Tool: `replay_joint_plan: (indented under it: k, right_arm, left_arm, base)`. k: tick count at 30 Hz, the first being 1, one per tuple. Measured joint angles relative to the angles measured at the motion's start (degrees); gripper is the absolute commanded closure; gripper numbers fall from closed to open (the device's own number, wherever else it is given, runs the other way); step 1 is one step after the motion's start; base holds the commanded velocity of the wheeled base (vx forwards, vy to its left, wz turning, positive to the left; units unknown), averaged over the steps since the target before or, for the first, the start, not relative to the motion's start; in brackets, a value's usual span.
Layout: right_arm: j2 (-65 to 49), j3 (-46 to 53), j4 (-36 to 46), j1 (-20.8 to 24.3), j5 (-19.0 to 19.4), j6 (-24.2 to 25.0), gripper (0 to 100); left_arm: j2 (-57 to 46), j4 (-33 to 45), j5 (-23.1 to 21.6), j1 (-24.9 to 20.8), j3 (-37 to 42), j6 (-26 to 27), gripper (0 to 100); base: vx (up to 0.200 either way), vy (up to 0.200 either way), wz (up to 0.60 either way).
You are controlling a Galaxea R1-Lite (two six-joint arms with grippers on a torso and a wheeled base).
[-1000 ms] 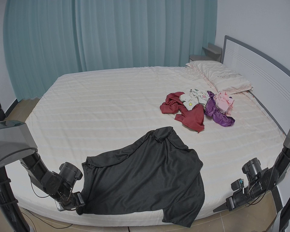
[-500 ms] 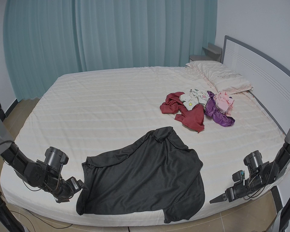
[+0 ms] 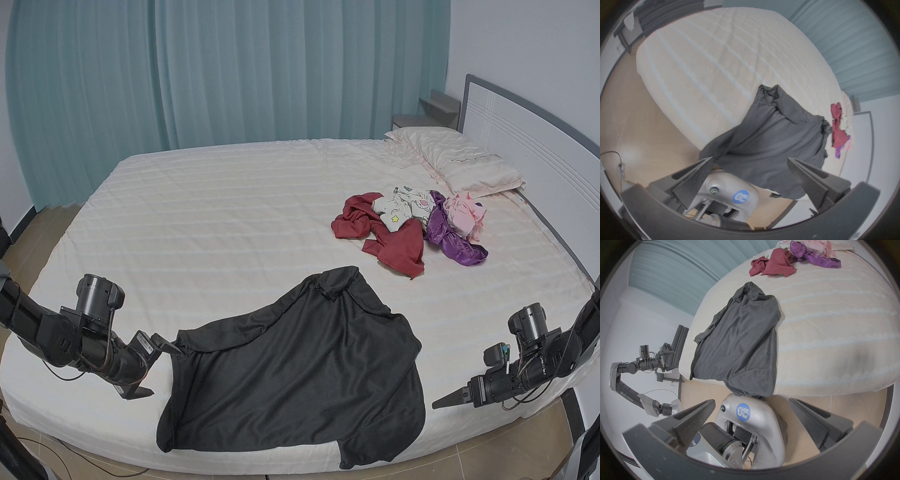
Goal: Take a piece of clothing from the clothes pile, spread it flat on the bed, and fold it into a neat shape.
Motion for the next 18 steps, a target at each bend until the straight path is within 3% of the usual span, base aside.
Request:
replay_joint_plan:
  k: [12,18]
  right_arm:
    - [0.3,0.2,-0.1,0.4,1.0,0.0,0]
    - [0.4,0.4,0.0,0.6,1.3,0.0,0]
  left_arm:
    - [5.6,-7.8,1.1,-0.6,1.2,-1.2,0]
    - [11.8,-9.8,7.7,-0.8,-3.8,-1.7,0]
  base:
    - [0.017,0.000,0.00]
    - [0.000,0.000,0.00]
